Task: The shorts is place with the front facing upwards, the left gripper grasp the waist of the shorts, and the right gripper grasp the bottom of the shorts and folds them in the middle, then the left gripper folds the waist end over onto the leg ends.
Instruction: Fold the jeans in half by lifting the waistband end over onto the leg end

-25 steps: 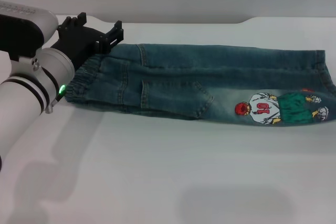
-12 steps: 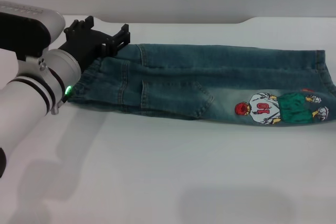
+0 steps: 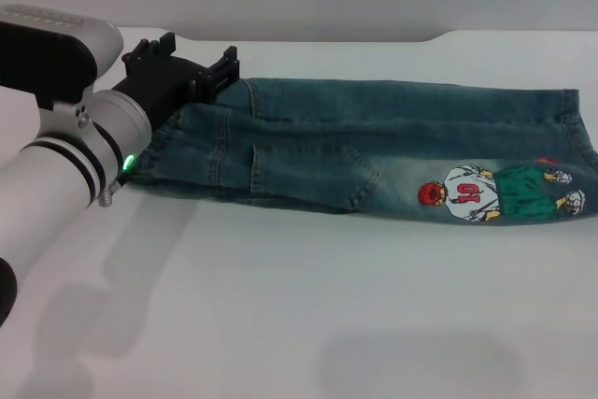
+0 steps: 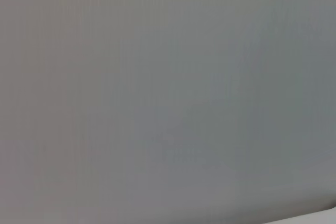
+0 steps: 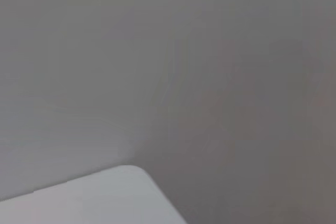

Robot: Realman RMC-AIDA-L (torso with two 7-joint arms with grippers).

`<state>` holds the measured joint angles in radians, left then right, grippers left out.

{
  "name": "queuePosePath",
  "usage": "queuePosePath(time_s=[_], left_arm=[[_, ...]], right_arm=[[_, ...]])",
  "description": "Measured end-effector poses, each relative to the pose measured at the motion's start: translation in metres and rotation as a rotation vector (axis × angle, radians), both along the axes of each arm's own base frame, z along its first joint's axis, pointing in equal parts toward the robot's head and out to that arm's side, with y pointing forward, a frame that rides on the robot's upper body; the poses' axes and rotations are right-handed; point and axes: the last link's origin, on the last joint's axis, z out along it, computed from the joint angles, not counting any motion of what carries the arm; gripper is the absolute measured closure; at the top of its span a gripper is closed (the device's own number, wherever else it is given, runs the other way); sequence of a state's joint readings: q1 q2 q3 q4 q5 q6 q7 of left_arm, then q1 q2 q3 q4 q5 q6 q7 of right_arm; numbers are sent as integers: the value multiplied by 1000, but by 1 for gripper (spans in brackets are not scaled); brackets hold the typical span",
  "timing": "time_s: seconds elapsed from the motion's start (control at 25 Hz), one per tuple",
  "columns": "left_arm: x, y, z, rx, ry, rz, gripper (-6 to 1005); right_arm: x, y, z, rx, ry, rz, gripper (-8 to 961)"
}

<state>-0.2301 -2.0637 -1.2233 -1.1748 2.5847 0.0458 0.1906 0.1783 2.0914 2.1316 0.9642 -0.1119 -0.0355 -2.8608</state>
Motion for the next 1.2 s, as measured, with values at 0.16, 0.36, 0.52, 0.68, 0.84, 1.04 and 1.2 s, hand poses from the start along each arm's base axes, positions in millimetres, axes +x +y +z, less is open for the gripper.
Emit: queuePosePath(time_s=[0.16, 0.36, 0.52, 0.68, 0.84, 1.04, 1.2], left_arm=[[0, -1, -1, -3, 0, 0, 150], [1, -1, -3, -10, 2, -6, 150], [1, -1, -3, -12, 4, -6, 149], [2, -1, -4, -19, 8, -6, 149], [1, -1, -5, -23, 11, -4, 150], [-2, -2, -8, -37, 16, 6, 150], [-2, -4, -11, -47, 19, 9, 149]], right_arm=[[18, -19, 9, 107, 95, -47, 443], [12, -33, 9, 136, 1, 71, 444], [-23, -40, 4, 98, -164, 296, 444], [-63, -40, 9, 28, -346, 465, 443], [-90, -38, 2, -57, -504, 608, 443], [-112, -39, -9, -152, -655, 754, 444], [-130, -41, -9, -195, -769, 852, 444]])
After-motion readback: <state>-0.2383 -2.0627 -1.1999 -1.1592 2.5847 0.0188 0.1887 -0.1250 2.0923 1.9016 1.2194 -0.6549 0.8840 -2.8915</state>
